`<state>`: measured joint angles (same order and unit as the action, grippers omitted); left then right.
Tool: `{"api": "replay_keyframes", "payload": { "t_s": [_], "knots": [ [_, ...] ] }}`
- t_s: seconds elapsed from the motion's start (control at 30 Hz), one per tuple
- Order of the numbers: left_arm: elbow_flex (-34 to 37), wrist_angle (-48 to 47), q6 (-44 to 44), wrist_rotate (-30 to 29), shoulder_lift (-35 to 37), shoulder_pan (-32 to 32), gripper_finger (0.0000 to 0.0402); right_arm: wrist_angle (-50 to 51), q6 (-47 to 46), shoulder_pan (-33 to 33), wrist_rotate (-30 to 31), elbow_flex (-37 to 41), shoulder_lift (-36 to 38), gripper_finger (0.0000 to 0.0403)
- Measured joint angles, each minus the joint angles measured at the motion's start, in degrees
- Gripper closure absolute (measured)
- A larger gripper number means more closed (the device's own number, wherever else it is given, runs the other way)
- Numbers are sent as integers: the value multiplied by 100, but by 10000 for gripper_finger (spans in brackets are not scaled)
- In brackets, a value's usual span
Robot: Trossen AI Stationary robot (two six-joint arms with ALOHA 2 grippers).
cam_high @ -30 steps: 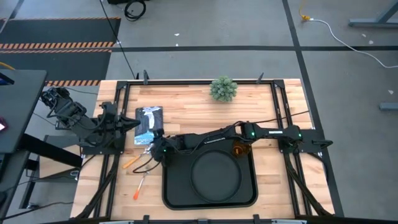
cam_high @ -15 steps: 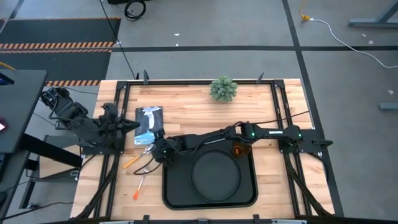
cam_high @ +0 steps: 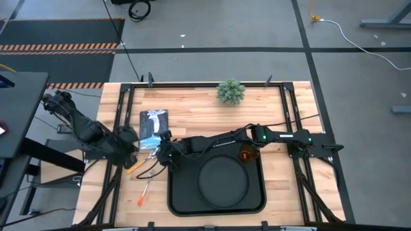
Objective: Pick and place plate/cup/fork/spoon on tray
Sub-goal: Put the orange spoon on the black tray
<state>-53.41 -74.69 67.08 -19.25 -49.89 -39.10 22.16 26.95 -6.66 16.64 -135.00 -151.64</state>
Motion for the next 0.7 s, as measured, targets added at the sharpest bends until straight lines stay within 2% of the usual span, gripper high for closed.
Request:
{"api": "replay_keyframes", "payload": {
  "t_s": [0.2, 0.33, 0.53, 0.7],
  "knots": [
    [442, 218, 24, 801, -645, -5, 386, 276, -22, 73, 10, 0, 202, 194],
    [700, 569, 130, 1238, -1069, -3, 352, 440, -20, 70, -69, 0, 237, 194],
    [954, 622, 461, 1240, -1631, 124, 287, 534, 18, 45, -81, 0, 237, 196],
    [1271, 669, 557, 1226, -1929, 235, 281, 870, 45, 9, -68, 0, 237, 197]
  ]
}}
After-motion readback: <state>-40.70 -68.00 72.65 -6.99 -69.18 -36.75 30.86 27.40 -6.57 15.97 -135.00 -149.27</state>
